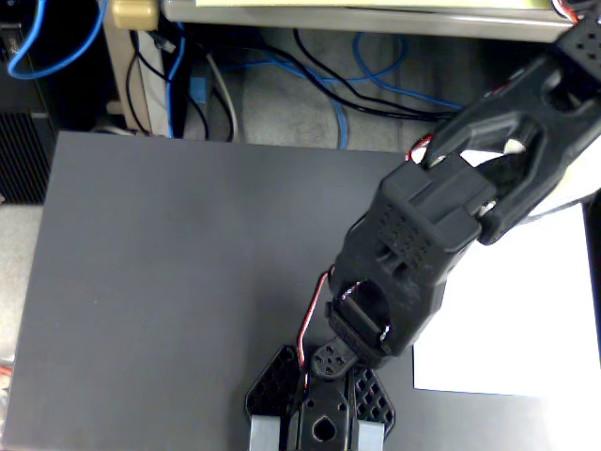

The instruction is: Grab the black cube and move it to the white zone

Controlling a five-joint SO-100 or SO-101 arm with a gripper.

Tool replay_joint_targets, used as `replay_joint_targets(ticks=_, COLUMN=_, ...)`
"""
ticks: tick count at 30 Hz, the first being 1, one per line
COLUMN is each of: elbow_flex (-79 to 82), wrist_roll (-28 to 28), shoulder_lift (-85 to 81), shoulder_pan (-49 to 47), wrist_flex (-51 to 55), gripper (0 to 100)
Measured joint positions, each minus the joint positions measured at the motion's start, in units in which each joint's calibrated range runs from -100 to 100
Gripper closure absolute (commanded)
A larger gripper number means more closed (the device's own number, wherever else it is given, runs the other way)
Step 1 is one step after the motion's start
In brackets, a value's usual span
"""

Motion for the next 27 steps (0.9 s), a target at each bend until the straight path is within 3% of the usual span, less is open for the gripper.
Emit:
replay_joint_targets(ticks=13, elbow_flex=3.8, wrist_roll=3.8, shoulder_lift=0.0, shoulder_pan=0.0, wrist_flex=2.0, gripper=98)
replay_joint_targets(ticks=21, elbow_flex=3.8, wrist_roll=6.0, shoulder_lift=0.0, shoulder_pan=0.0, wrist_flex=2.0, gripper=80)
replay_joint_targets(ticks=27, elbow_flex=3.8, wrist_roll=7.2, shoulder_lift=0.0, shoulder_pan=0.0, wrist_flex=2.0, gripper=78)
